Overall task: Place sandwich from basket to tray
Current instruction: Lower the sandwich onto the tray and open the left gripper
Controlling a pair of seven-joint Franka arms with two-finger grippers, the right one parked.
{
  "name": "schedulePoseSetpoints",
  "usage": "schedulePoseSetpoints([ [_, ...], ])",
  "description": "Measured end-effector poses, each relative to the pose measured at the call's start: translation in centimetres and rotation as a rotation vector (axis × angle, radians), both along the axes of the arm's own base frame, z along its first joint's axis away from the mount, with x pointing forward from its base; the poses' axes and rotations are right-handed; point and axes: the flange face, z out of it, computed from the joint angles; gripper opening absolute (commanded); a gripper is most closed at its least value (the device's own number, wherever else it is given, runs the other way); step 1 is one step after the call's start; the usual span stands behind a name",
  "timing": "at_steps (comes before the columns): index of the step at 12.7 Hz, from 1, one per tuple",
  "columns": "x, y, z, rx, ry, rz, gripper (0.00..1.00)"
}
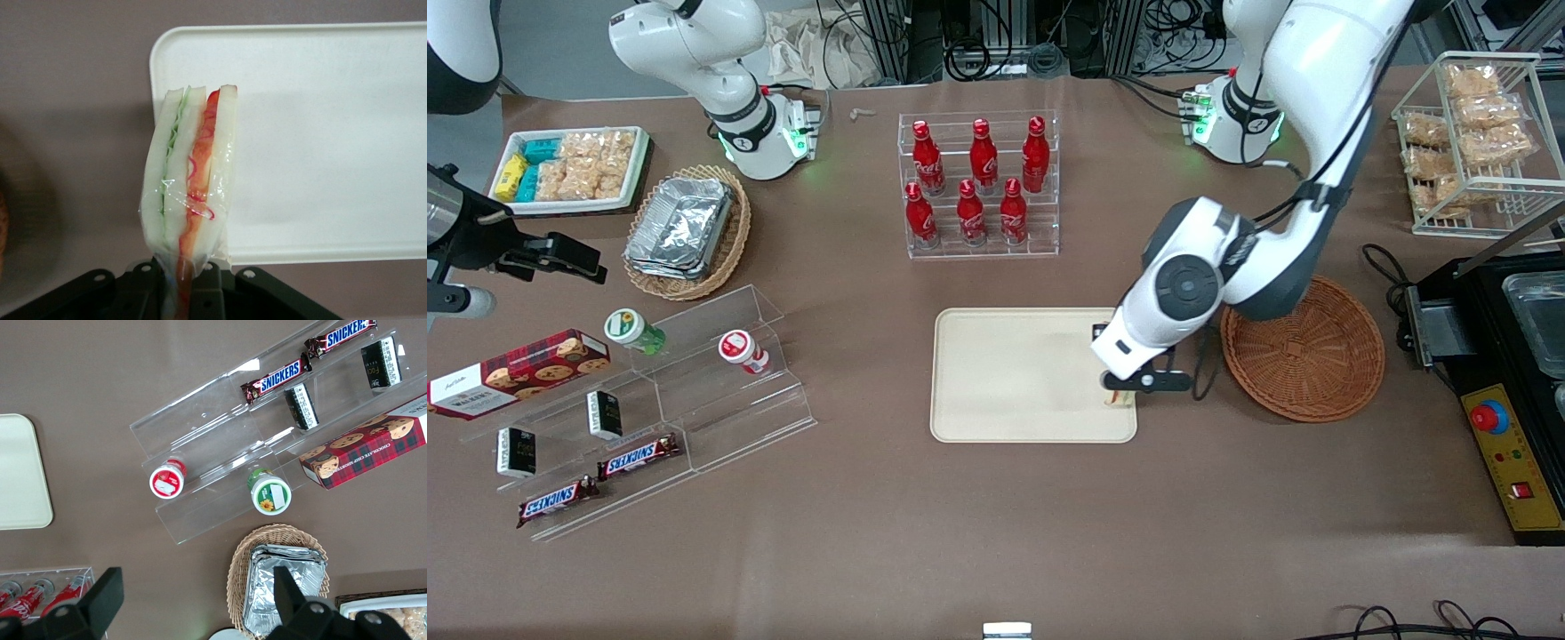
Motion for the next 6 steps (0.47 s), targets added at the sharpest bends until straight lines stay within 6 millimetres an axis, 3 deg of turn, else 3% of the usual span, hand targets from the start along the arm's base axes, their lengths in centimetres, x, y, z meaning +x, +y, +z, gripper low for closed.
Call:
schedulePoseSetpoints([
  [3,-0.2,-1.0,-3.6,0.02,-0.001,-0.031,0.0],
  [6,-0.3,-0.9,-5.9,0.038,0.014,-0.045,0.0],
])
